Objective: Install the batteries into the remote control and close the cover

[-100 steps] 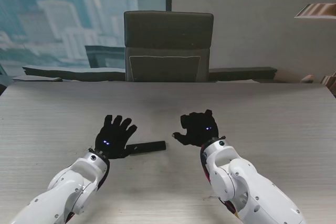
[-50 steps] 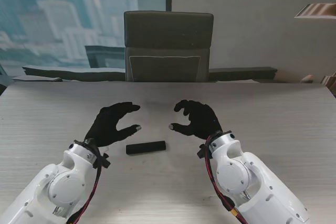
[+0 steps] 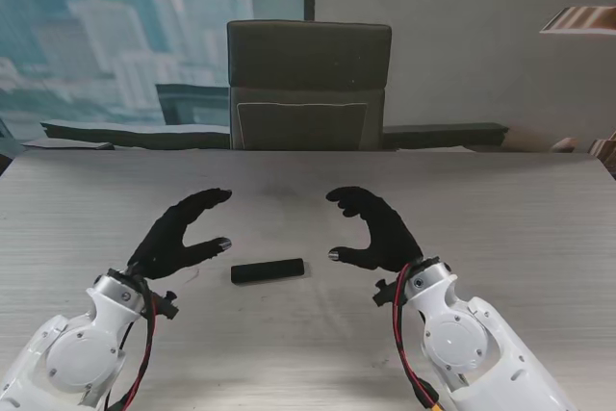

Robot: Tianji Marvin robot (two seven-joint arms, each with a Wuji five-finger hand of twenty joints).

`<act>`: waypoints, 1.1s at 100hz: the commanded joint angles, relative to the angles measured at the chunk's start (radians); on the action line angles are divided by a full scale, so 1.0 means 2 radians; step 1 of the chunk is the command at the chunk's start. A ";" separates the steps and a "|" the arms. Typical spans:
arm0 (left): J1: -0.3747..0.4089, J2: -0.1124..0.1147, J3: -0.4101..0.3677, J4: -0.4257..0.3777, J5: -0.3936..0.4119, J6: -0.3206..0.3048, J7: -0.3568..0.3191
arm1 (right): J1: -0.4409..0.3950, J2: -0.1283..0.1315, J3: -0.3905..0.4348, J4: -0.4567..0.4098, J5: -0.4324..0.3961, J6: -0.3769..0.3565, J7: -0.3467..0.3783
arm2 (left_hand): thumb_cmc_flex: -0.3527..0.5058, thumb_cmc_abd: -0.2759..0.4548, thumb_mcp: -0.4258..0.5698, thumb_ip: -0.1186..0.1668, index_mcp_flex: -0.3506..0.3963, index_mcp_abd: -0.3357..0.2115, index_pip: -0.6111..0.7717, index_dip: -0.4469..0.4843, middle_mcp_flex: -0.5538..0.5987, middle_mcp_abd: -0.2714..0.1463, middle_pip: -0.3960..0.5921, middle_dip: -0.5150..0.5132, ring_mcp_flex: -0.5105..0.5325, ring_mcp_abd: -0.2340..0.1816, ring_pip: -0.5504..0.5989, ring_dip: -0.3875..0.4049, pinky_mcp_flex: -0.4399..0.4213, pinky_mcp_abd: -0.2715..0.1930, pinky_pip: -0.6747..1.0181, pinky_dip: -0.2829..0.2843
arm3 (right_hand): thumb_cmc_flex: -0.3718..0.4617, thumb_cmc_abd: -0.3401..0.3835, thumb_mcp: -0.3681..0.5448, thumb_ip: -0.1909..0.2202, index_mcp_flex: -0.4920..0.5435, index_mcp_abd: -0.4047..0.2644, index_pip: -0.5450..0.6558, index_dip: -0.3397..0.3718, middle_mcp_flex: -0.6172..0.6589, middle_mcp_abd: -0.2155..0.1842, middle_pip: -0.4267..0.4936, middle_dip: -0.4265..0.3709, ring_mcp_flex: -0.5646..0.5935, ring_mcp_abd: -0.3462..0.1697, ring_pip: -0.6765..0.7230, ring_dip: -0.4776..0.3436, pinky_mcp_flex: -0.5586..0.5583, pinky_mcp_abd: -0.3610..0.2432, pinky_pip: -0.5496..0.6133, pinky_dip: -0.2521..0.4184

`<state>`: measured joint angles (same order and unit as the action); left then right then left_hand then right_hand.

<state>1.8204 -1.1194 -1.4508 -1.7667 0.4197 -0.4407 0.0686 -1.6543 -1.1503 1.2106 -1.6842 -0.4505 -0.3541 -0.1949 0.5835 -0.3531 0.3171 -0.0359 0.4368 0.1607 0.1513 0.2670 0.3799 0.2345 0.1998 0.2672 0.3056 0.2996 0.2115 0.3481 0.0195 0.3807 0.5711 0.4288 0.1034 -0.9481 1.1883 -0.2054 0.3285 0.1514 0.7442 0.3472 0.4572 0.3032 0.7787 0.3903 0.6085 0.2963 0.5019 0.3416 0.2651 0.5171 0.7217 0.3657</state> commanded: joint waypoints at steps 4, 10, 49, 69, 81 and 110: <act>0.006 0.000 -0.003 0.002 -0.016 -0.022 -0.012 | -0.007 0.000 -0.002 -0.003 0.004 -0.004 0.008 | 0.004 -0.001 -0.011 0.012 -0.001 -0.001 -0.010 0.000 -0.006 0.006 -0.017 -0.011 -0.014 0.007 -0.014 -0.004 -0.003 0.011 -0.015 0.012 | -0.020 0.001 0.010 -0.013 -0.005 -0.006 0.005 -0.008 -0.011 -0.011 -0.009 -0.009 -0.003 -0.017 -0.004 -0.002 0.004 -0.018 -0.016 0.011; 0.006 0.000 -0.003 0.003 -0.025 -0.034 -0.017 | -0.005 -0.001 -0.003 -0.001 0.003 -0.006 0.002 | 0.003 0.001 -0.011 0.012 0.000 0.000 -0.012 0.001 -0.005 0.006 -0.018 -0.011 -0.013 0.007 -0.015 -0.004 -0.003 0.009 -0.019 0.012 | -0.024 0.004 0.010 -0.013 -0.004 -0.007 0.005 -0.008 -0.008 -0.012 -0.009 -0.009 0.000 -0.018 0.000 0.000 0.007 -0.018 -0.018 0.012; 0.020 -0.002 -0.009 -0.002 -0.007 -0.055 0.002 | -0.015 -0.005 -0.005 -0.010 -0.002 -0.007 -0.020 | -0.006 0.013 -0.017 0.014 0.027 -0.003 -0.002 0.007 0.016 0.010 -0.019 -0.010 0.000 0.012 -0.012 -0.004 0.000 0.004 -0.030 0.016 | -0.025 0.017 0.006 -0.012 0.004 -0.008 0.013 -0.006 0.004 -0.012 -0.005 -0.007 0.008 -0.014 0.020 0.008 0.020 -0.009 -0.022 0.029; 0.023 -0.005 -0.011 -0.004 -0.001 -0.062 0.014 | -0.022 -0.006 0.003 -0.013 -0.013 -0.004 -0.032 | -0.005 0.013 -0.017 0.015 0.030 -0.002 0.001 0.010 0.019 0.010 -0.018 -0.009 0.001 0.013 -0.011 -0.004 0.001 0.003 -0.033 0.017 | -0.021 0.012 0.007 -0.011 0.005 -0.007 0.014 -0.005 0.009 -0.012 -0.004 -0.006 0.009 -0.014 0.024 0.008 0.021 -0.009 -0.025 0.036; 0.026 -0.006 -0.011 -0.007 0.003 -0.055 0.019 | -0.022 -0.007 0.004 -0.012 -0.012 -0.006 -0.034 | -0.004 0.012 -0.016 0.015 0.027 0.001 -0.002 0.009 0.020 0.011 -0.018 -0.009 0.001 0.014 -0.011 -0.005 0.001 0.003 -0.035 0.018 | -0.022 0.010 0.008 -0.012 0.006 -0.007 0.014 -0.005 0.012 -0.012 -0.003 -0.006 0.010 -0.013 0.025 0.008 0.020 -0.008 -0.027 0.039; 0.025 -0.006 -0.009 -0.010 0.006 -0.029 0.021 | -0.024 -0.005 0.004 -0.013 -0.008 -0.018 -0.026 | -0.003 0.010 -0.012 0.015 0.017 -0.002 -0.010 0.004 0.018 0.010 -0.020 -0.010 -0.001 0.014 -0.012 -0.005 0.000 0.002 -0.039 0.018 | -0.023 0.009 0.010 -0.012 0.006 -0.008 0.014 -0.005 0.020 -0.013 -0.002 -0.005 0.014 -0.014 0.027 0.008 0.021 -0.008 -0.030 0.046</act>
<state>1.8655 -1.1296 -1.4715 -1.7795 0.4365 -0.5081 0.1297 -1.6929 -1.1592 1.2210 -1.7020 -0.4700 -0.3828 -0.2637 0.5835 -0.3515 0.3051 -0.0358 0.4732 0.1608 0.1512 0.2697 0.4101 0.2450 0.1846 0.2661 0.3064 0.3173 0.2020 0.3478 0.0204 0.3912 0.5202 0.4405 0.0870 -0.9231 1.1885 -0.2055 0.3439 0.1511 0.7587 0.3430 0.4867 0.3027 0.7777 0.3806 0.6187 0.2963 0.5476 0.3468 0.3055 0.5169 0.6835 0.4443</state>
